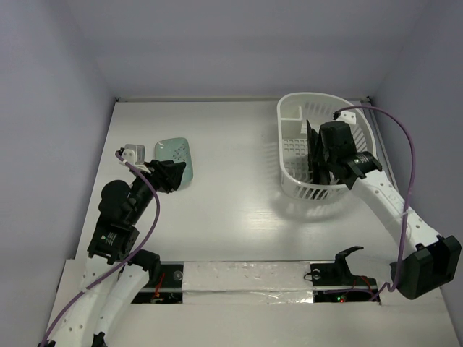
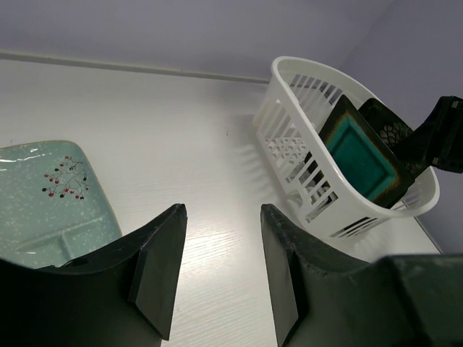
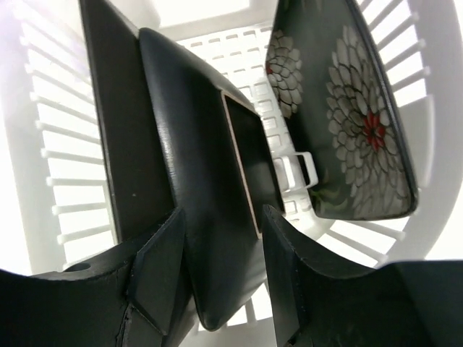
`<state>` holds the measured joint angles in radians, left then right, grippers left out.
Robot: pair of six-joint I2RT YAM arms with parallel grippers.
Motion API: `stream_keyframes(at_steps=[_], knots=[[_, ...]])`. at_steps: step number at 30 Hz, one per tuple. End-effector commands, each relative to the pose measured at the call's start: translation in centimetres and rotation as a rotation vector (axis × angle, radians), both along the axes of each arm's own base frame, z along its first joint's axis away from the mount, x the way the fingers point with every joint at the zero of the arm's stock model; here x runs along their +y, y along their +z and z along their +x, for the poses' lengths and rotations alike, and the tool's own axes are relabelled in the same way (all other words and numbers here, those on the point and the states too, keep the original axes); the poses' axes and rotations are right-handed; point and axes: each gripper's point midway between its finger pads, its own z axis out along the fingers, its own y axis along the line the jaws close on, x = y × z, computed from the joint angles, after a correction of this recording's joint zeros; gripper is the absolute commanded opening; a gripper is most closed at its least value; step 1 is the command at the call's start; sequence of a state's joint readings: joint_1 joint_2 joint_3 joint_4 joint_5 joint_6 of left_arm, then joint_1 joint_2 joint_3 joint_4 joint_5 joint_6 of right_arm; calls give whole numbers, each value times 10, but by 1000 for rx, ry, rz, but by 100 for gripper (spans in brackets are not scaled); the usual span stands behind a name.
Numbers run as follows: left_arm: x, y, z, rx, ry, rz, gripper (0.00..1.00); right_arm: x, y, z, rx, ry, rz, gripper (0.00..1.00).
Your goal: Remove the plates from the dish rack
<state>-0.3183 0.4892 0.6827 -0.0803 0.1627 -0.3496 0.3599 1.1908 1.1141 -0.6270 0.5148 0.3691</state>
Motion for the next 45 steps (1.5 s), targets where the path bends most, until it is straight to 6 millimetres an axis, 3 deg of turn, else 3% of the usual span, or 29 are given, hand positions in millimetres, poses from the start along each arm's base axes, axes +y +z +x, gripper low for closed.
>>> stream_keyframes(at_steps=[1, 7, 14, 20, 33, 45], knots=[[-1, 17, 0, -46, -8, -21, 42, 9, 18, 4, -75, 50, 57, 53], [-1, 17, 0, -47, -10, -22, 42, 23, 11, 3, -69, 114, 106, 54], [-1, 17, 0, -46, -10, -21, 42, 16, -3, 6, -33, 75, 83, 55], [-2, 17, 0, -47, -13, -23, 42, -4, -9, 7, -14, -18, 37, 55], [-3, 15, 0, -42, -16, -23, 42, -47, 3, 7, -30, -203, -45, 44], [-2, 18, 0, -49, -18, -28, 42, -42, -25, 31, 69, -166, -69, 45]])
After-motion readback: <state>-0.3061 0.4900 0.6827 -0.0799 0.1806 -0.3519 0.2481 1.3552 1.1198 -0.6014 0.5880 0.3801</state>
